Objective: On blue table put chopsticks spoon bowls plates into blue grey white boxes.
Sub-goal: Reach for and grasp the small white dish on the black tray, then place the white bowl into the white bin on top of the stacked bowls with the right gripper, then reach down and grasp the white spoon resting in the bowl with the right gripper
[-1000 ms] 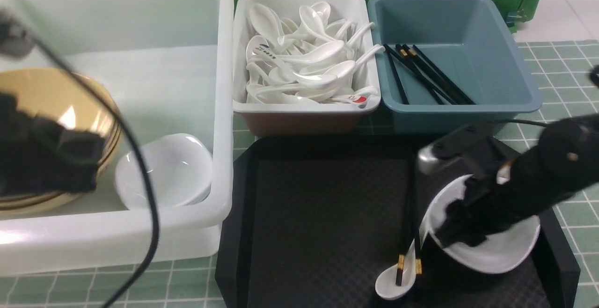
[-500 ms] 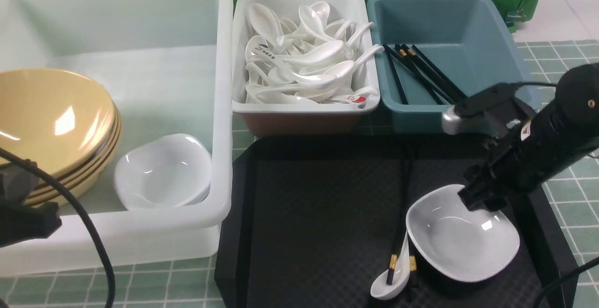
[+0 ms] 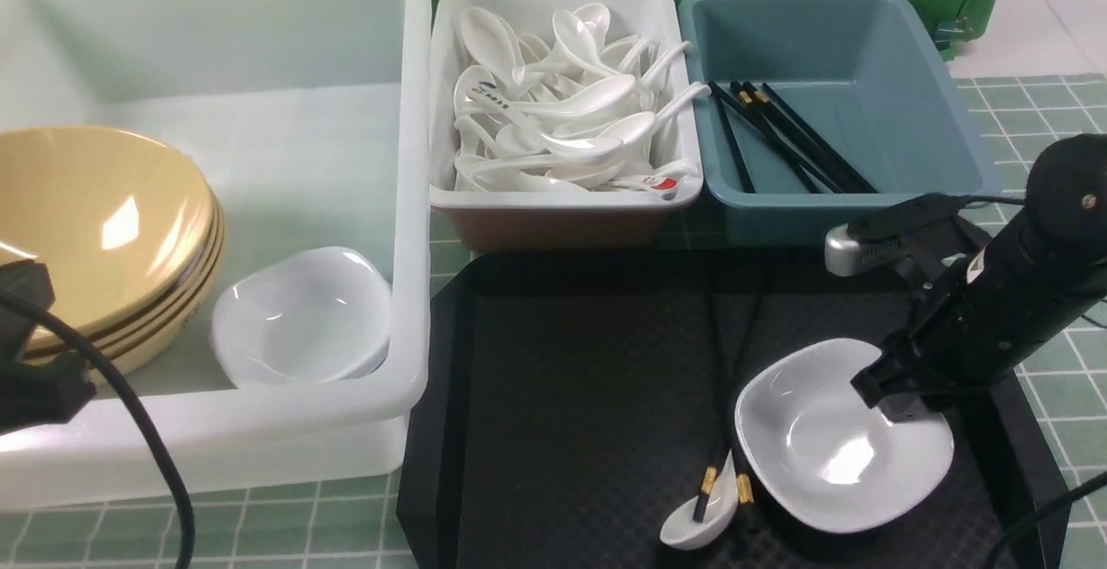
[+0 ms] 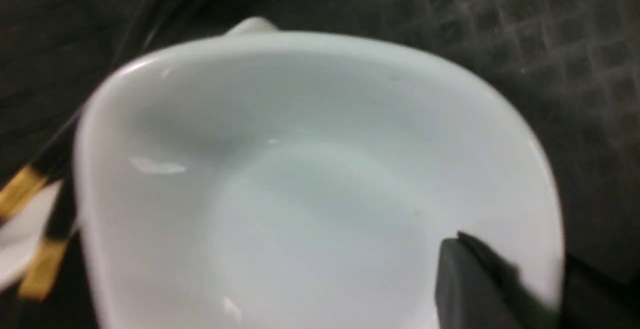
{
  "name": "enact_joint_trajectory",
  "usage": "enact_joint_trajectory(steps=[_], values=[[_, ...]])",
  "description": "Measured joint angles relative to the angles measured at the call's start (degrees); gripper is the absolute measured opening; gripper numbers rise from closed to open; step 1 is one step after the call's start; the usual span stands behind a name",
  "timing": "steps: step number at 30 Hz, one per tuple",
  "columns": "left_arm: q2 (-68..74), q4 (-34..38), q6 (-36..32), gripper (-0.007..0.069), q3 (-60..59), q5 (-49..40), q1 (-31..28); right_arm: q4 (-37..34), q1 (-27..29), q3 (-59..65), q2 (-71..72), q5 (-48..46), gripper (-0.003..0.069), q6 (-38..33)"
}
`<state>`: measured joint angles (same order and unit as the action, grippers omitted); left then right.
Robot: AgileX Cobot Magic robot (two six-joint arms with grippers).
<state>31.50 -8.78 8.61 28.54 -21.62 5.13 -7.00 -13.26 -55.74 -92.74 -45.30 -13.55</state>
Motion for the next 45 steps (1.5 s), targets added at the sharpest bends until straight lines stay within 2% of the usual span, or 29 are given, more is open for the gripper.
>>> enact_joint_trajectory(steps=[1, 3, 5, 10, 12, 13, 15, 19, 25, 30, 33, 35, 38, 39, 42, 45], values=[[-0.6, -0.2, 0.0, 0.0002, 0.0, 0.0, 0.0, 0.0, -0.2, -1.2, 2.6, -2.6, 0.0100, -0.2], [-1.0, -0.2, 0.0, 0.0002, 0.0, 0.0, 0.0, 0.4, -0.7, -3.7, 5.6, -4.7, 0.0074, -0.2], [-1.1, 0.3, 0.2, 0.0002, -0.3, 0.1, 0.0, -0.8, -1.7, -7.0, 8.5, -5.4, 0.0072, -0.2], [-1.1, 1.6, 0.8, 0.0002, -0.6, -2.5, 0.0, -7.1, -8.0, -18.1, 10.4, -1.7, 0.0072, -1.0], [-1.9, 1.8, 0.8, 0.0002, -0.8, -4.2, 0.0, -10.2, -15.2, -26.1, 6.8, 1.3, 0.0072, -2.2], [-2.1, 1.9, 0.8, 0.0002, -0.8, -4.3, 0.0, -10.3, -15.7, -26.7, 5.9, 1.5, 0.0072, -2.3], [-3.0, 2.7, 1.0, 0.0002, -0.8, -4.5, 0.0, -11.4, -22.2, -34.5, -1.8, 4.3, 0.0072, -1.9], [-3.4, 3.1, 1.1, 0.0002, -0.8, -4.7, 0.0, -11.7, -28.4, -47.9, -15.7, 4.0, 0.0072, -1.2], [-3.4, 3.1, 1.2, 0.0002, -0.8, -4.7, 0.0, -9.3, -32.0, -66.9, -34.0, -4.9, 0.0072, 1.9], [-3.4, 3.2, 1.2, 0.0002, -0.8, -4.7, 0.0, -1.2, -34.0, -75.8, -40.5, -8.9, 0.0076, 6.6], [-3.4, 3.2, 1.2, 0.0002, -0.9, -4.3, 0.0, 0.1, -34.4, -76.9, -41.2, -9.2, 0.0087, 7.8], [-3.4, 3.3, 1.2, 0.0002, -1.6, -2.7, 0.0, 0.5, -34.7, -77.3, -41.7, -9.2, 0.0132, 8.9], [-3.4, 4.0, 1.2, 0.0002, -2.6, -1.4, 0.0, 0.4, -35.0, -77.6, -41.9, -8.9, 0.0253, 10.4], [-3.4, 4.0, 1.2, 0.0002, -2.7, -1.4, 0.0, 0.3, -35.0, -77.6, -41.9, -8.9, 0.0262, 10.5], [-3.4, 4.3, 1.2, 0.0002, -2.7, -1.1, 0.0, 0.3, -35.1, -78.4, -41.7, -9.4, 0.0406, 10.9], [-3.4, 4.3, 1.3, 0.0002, -2.8, -1.0, 0.0, 1.4, -35.1, -80.5, -40.6, -14.1, 0.0497, 9.8]])
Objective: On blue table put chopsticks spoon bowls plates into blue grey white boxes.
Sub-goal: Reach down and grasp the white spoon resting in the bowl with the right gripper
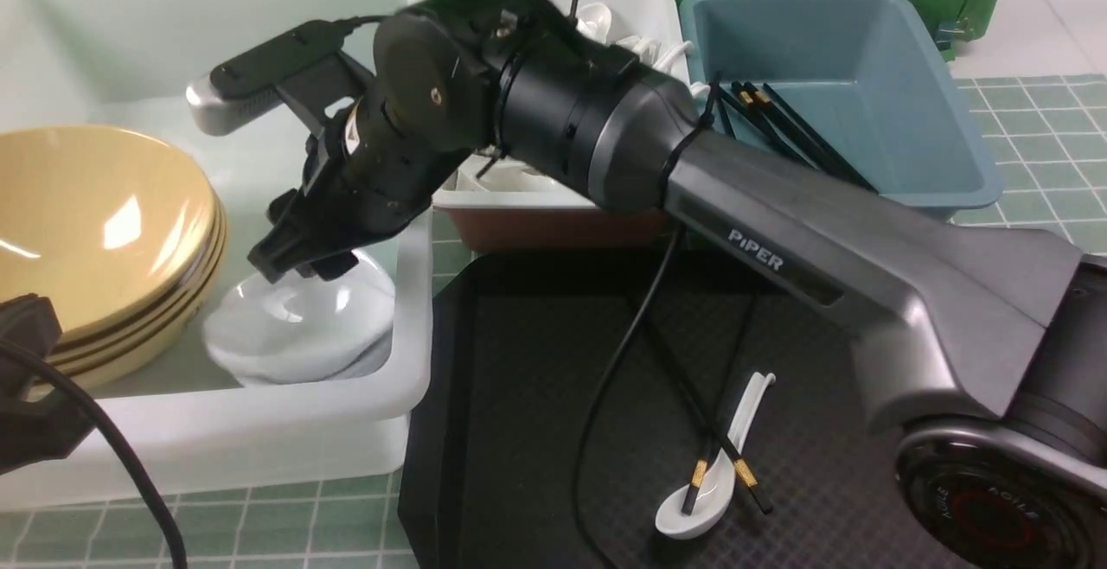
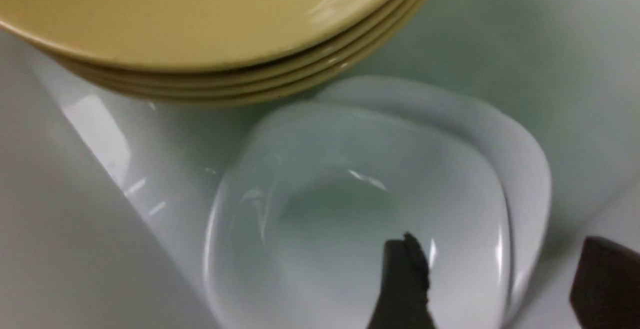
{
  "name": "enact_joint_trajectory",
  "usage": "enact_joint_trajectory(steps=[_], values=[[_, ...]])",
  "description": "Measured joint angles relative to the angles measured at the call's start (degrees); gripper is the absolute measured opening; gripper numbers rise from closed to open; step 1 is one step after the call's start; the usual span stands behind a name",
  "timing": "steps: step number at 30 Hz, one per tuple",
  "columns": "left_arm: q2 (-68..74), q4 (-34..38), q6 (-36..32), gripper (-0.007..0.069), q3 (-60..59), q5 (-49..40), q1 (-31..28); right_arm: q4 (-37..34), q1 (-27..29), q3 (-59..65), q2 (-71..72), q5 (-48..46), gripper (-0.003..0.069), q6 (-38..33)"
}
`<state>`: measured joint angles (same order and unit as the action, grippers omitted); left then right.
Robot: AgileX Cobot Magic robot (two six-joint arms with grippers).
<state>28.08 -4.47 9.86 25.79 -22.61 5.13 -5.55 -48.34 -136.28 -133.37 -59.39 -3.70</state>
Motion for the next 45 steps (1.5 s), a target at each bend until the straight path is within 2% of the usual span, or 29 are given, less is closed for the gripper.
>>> enact_joint_trajectory(steps=[3, 4, 5, 6, 8, 12, 15, 20, 21, 22, 23, 27, 33, 36, 39, 42, 44, 45], values=[[0.0, 0.0, 0.0, 0.0002, 0.0, 0.0, 0.0, 2.7, 0.2, -2.0, 1.7, -5.1, 0.0515, -1.4], [0.0, 0.0, 0.0, 0.0002, 0.0, 0.0, 0.0, 6.6, 0.3, -3.1, 4.5, -8.4, 0.0517, -2.2], [0.0, 0.0, 0.0, 0.0002, 0.0, 0.0, 0.0, 7.2, 0.4, -3.1, 4.9, -8.7, 0.0517, -2.2], [0.0, 0.0, 0.0, 0.0002, 0.0, 0.0, 0.0, 11.6, 1.0, -3.0, 8.3, -10.8, 0.0514, -2.1], [0.0, 0.4, 0.0, 0.0002, 0.0, 0.0, 0.0, 15.1, 2.6, -1.3, 12.3, -11.3, 0.0508, -1.2], [0.0, 0.9, 0.0, 0.0002, 0.0, 0.0, 0.0, 17.3, 8.6, 9.6, 21.6, -11.5, 0.0490, -0.3], [0.0, 1.1, 0.0, 0.0002, 0.0, 0.1, 0.0, 18.0, 13.8, 28.4, 29.8, -11.3, 0.0475, 2.2], [0.0, 1.1, 0.0, 0.0002, 0.0, 0.9, 0.0, 12.9, 17.8, 54.1, 38.5, 0.1, 0.0473, 5.4], [0.0, 1.1, 0.0, 0.0002, 0.0, 1.1, 0.0, 9.4, 18.7, 60.0, 40.5, 4.2, 0.0473, 5.5], [0.0, 1.1, 0.0, 0.0002, 0.0, 1.2, 0.0, 8.1, 18.9, 61.0, 40.7, 5.4, 0.0473, 5.5], [0.0, 1.1, 0.0, 0.0002, 0.0, 1.4, 0.0, 2.3, 19.4, 68.3, 41.9, 10.1, 0.0471, 4.3], [0.0, 0.8, 0.0, 0.0002, -0.2, 1.8, 0.0, -8.0, 19.4, 78.4, 40.9, 18.5, 0.0468, 1.0], [0.0, 0.2, 0.0, 0.0002, -2.2, 3.8, 0.0, -10.1, 19.8, 80.9, 37.3, 26.6, 0.0465, 0.8], [0.0, 0.1, 0.0, 0.0002, -2.7, 4.1, 0.0, -10.5, 19.9, 81.0, 35.3, 31.0, 0.0438, 1.8], [0.0, 0.0, 0.0, 0.0002, -2.7, 4.3, 0.0, -10.5, 19.9, 81.0, 34.3, 32.2, 0.0398, 2.0], [0.0, 0.0, 0.0, 0.0002, -2.7, 4.5, 0.0, -9.6, 20.0, 81.0, 33.5, 32.3, 0.0305, 1.8], [0.0, 0.0, 0.0, 0.0002, -2.7, 4.5, 0.0, -9.2, 20.0, 81.0, 33.4, 32.1, 0.0281, 1.8], [0.0, 0.0, 0.0, 0.0002, -2.7, 4.5, 0.0, -8.7, 20.0, 81.0, 33.4, 32.1, 0.0245, 1.8]])
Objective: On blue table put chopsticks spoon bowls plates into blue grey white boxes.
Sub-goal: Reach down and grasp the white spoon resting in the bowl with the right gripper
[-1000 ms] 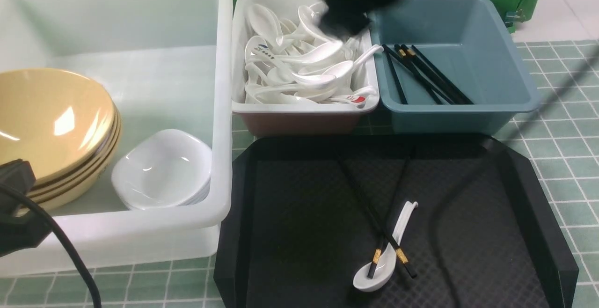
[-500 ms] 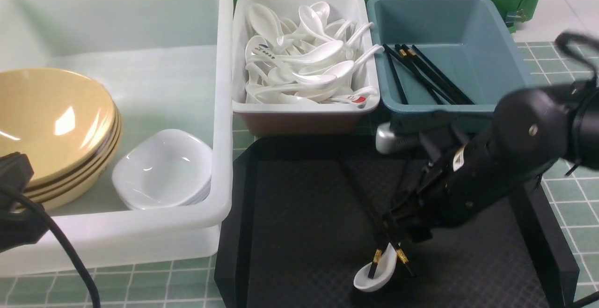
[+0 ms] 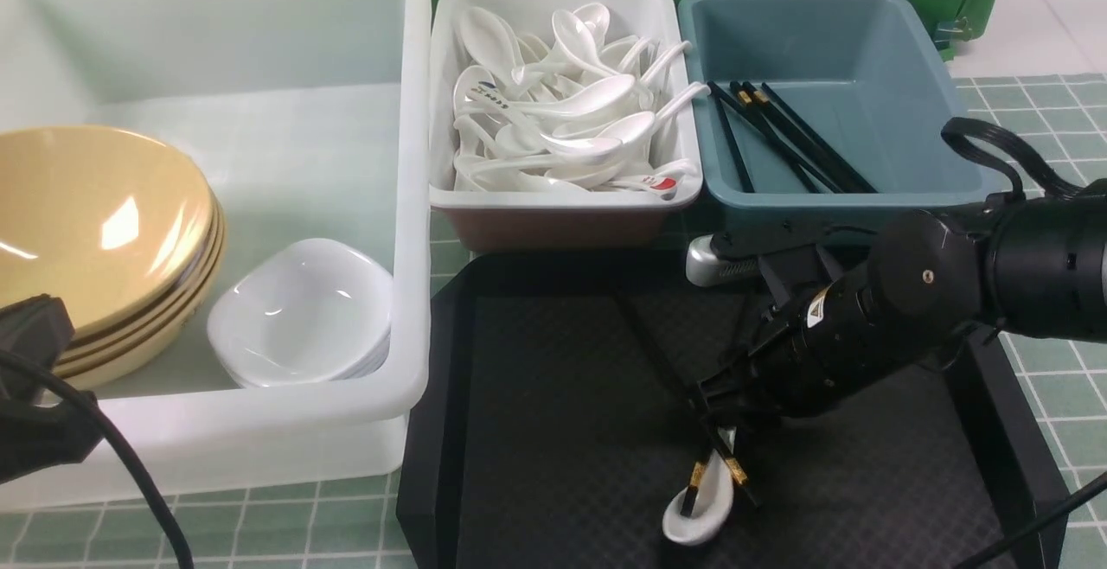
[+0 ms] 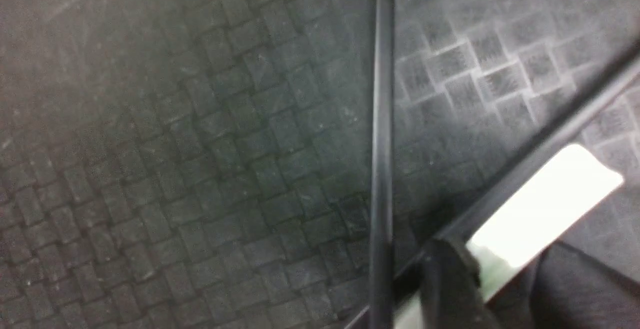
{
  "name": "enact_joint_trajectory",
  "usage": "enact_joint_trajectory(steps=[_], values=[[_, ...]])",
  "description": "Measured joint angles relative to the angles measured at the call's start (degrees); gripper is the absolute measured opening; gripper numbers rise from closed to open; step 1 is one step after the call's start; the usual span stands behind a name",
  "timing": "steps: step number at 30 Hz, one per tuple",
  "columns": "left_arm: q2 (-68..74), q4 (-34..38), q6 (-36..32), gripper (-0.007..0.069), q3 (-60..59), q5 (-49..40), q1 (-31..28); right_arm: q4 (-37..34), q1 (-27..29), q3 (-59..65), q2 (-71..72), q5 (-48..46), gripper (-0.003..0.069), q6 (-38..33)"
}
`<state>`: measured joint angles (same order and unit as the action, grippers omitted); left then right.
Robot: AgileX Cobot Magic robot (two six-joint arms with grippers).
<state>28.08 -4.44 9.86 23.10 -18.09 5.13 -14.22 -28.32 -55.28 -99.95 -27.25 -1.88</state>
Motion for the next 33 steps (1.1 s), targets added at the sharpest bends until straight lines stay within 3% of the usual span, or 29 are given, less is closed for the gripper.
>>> enact_joint_trajectory(steps=[9, 17, 25, 33], values=[[0.0, 0.0, 0.2, 0.0002, 0.0, 0.2, 0.0, 5.5, 0.0, -0.2, 0.1, -2.3, 0.0192, -2.9], [0.0, 0.0, 0.2, 0.0002, 0.0, 0.2, 0.0, 7.7, 0.0, -0.6, 0.6, -6.9, 0.0051, -7.9], [0.0, 0.0, 0.2, 0.0002, 0.0, 0.2, 0.0, 17.9, 0.0, -1.4, 2.8, -13.2, 0.0048, -5.7], [0.0, 0.0, 0.2, 0.0002, 0.0, 0.2, 0.0, 29.1, 0.0, -1.6, 6.9, -6.6, 0.0048, -2.7]])
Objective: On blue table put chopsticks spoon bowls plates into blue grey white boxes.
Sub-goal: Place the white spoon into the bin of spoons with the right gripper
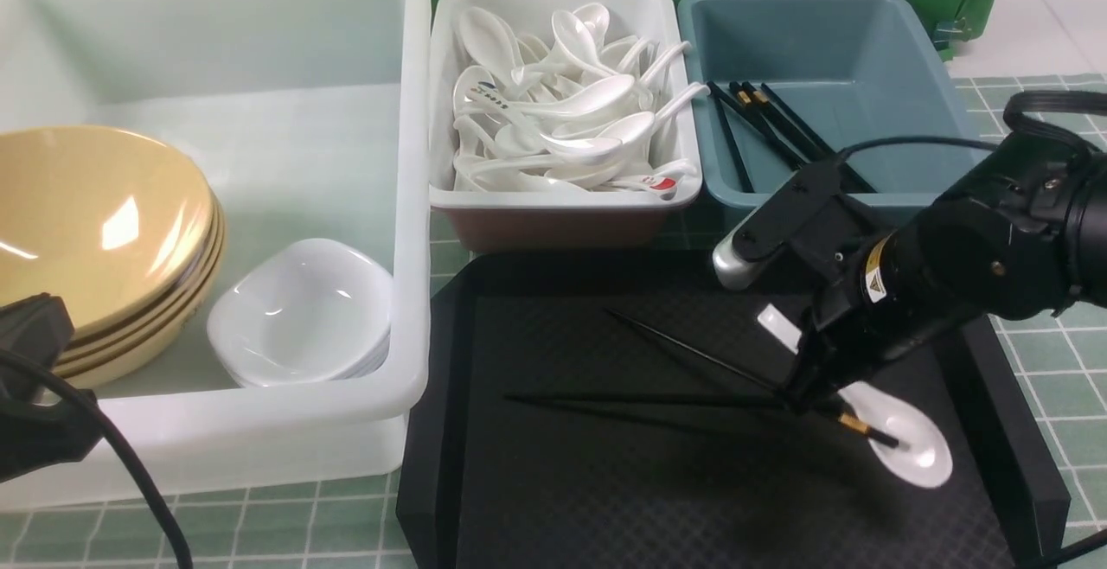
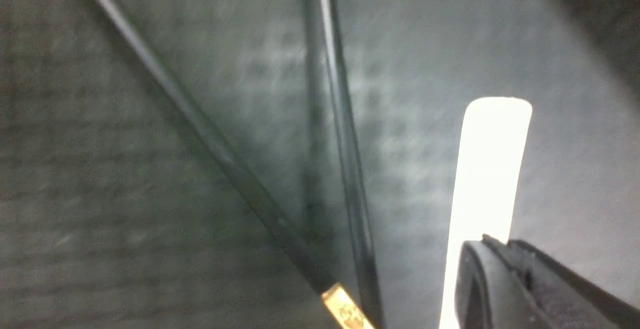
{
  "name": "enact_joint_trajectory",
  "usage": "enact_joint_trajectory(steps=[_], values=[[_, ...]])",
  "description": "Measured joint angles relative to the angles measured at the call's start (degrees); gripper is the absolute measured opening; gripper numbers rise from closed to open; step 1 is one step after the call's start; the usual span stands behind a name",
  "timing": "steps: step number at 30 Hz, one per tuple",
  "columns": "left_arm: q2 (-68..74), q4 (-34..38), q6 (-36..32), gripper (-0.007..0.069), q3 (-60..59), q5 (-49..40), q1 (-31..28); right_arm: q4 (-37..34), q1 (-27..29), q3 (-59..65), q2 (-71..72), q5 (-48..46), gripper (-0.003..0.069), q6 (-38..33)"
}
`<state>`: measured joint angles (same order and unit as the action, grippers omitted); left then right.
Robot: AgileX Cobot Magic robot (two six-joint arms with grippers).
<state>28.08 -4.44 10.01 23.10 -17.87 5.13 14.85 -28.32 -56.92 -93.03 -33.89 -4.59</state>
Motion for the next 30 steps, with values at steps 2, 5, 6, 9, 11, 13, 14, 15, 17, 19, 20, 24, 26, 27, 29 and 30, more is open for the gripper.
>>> enact_joint_trajectory(steps=[2, 5, 6, 9, 11, 13, 14, 15, 17, 19, 20, 24, 26, 27, 29, 30], values=[[0.0, 0.0, 0.0, 0.0002, 0.0, 0.0, 0.0, 4.7, 0.0, 0.0, -0.1, 0.1, 0.0048, 0.1], [0.0, 0.0, 0.0, 0.0002, 0.0, 0.0, 0.0, 9.9, 0.0, 0.0, -0.1, -1.9, 0.0048, 0.3], [0.0, 0.0, 0.0, 0.0002, 0.0, 0.0, 0.0, 11.4, 0.0, 0.0, -0.1, -3.5, 0.0048, 0.3], [0.0, 0.0, 0.0, 0.0002, 0.0, 0.0, 0.0, 12.9, 0.0, -0.3, 0.1, -6.2, 0.0048, 0.7], [0.0, 0.0, 0.0, 0.0002, 0.0, 0.0, 0.0, 13.1, 0.0, -1.3, 1.0, -5.6, 0.0048, 1.4], [0.0, 0.0, 0.0, 0.0002, 0.0, 0.2, 0.0, 13.1, -0.5, -4.4, 2.3, 2.4, 0.0048, 2.0], [0.0, 0.0, 0.0, 0.0002, 0.0, 0.3, 0.0, 13.0, -0.7, -5.7, 2.4, 6.1, 0.0048, 2.4], [0.0, 0.0, 0.0, 0.0002, 0.0, 0.4, 0.0, 12.8, -0.9, -7.3, 2.2, 11.5, 0.0048, 3.1], [0.0, 0.0, 0.0, 0.0002, 0.0, 0.7, 0.0, 12.7, -1.3, -10.8, 0.8, 22.5, 0.0048, 4.6], [0.0, 0.0, 0.0, 0.0002, 0.0, 0.8, 0.0, 12.7, -1.5, -15.6, -2.5, 29.9, 0.0048, 5.9], [0.0, 0.0, 0.0, 0.0002, 0.0, 0.9, 0.0, 12.7, -1.5, -18.3, -4.4, 32.5, 0.0048, 6.6], [0.0, 0.0, 0.0, 0.0002, 0.0, 1.0, 0.0, 12.8, -1.5, -31.7, -15.0, 35.5, 0.0048, 9.1], [0.0, 0.0, 0.0, 0.0002, 0.0, 1.0, 0.0, 12.8, -1.5, -39.9, -21.0, 32.8, 0.0057, 9.2], [0.0, 0.0, 0.0, 0.0002, 0.0, 1.0, 0.0, 12.8, -1.4, -46.3, -26.6, 28.8, 0.0081, 9.2], [0.0, 0.0, -0.1, 0.0002, 0.0, 1.0, 0.0, 12.8, -1.2, -52.7, -31.3, 22.4, 0.0127, 9.2], [0.0, 0.0, -0.1, 0.0002, 0.0, 1.0, 0.0, 12.8, -1.1, -55.3, -33.1, 19.1, 0.0162, 9.3]])
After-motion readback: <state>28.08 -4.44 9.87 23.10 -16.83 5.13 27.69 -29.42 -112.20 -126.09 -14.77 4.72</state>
